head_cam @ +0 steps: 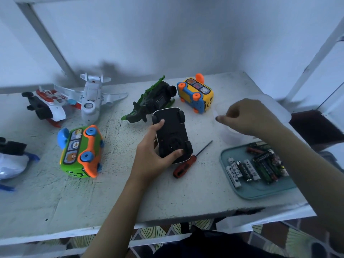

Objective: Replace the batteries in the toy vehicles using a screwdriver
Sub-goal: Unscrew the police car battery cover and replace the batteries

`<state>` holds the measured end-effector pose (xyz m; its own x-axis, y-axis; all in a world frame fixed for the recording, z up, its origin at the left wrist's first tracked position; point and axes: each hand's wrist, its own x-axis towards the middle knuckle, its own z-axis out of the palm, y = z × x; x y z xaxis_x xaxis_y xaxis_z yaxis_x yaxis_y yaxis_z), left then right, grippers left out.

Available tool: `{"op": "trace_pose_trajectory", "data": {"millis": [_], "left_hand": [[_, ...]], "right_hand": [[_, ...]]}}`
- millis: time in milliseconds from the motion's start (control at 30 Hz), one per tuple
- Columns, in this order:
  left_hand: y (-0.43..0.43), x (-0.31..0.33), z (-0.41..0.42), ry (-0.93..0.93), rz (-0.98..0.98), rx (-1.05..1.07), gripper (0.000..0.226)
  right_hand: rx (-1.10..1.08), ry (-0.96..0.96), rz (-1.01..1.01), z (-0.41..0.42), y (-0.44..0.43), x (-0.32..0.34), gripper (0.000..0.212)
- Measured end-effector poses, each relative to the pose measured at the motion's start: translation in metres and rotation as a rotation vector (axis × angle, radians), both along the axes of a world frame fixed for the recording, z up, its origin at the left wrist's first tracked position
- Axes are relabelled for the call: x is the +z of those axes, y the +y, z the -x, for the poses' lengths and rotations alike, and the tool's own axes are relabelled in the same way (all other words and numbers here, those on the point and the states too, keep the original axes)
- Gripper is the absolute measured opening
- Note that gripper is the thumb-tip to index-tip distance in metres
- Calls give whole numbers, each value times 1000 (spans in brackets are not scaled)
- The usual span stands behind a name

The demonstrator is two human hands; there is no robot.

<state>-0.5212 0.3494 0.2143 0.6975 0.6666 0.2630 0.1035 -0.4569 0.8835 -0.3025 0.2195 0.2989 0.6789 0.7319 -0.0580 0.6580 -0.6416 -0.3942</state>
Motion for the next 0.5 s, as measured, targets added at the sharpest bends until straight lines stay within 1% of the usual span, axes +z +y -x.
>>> {"op": "trace_pose_trajectory", "data": {"millis": [100,167,233,333,400,500], "left_hand": [[1,-4,-2,-5,17,-11,83],[3,-6,-2,-4,7,-6,83],[5,-7,-1,-4,-17,-6,83],[7,-8,0,4,-45,-7,84],[7,-8,0,2,-45,-5,84],[7,-7,0,4,-62,1,85]], "right_hand": [[-23,-137,-143,-5,19,-2,31],[-32,-166,-174,-10,36,-5,41],[-32,-218,-87,-14,54,-6,54],[-22,-304,121,-18,75,-4,57],[5,-310,194,-22,86,-3,52],[18,-283,180,-34,97,-4,38]]}}
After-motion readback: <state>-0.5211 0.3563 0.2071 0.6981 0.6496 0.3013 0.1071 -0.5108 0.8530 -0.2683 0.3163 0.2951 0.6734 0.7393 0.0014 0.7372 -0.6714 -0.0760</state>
